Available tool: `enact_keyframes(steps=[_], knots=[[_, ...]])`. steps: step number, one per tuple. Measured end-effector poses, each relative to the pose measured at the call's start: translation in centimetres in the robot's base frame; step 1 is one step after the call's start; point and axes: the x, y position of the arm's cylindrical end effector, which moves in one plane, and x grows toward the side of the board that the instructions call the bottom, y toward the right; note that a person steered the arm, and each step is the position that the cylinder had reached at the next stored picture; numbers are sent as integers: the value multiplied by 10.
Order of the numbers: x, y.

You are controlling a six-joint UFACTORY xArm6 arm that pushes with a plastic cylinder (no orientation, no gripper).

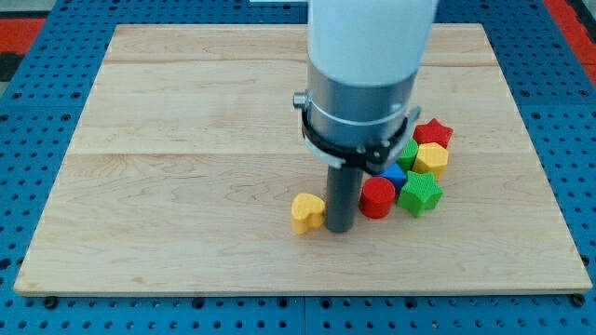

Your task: Push the yellow heart into the blue cube

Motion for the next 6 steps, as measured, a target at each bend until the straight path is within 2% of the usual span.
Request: enact_keyframes(steps=[1,2,3,4,5,6], knots=[[10,-1],[38,-35],[1,-66],[-37,-67],[-51,-52],[-27,-58]])
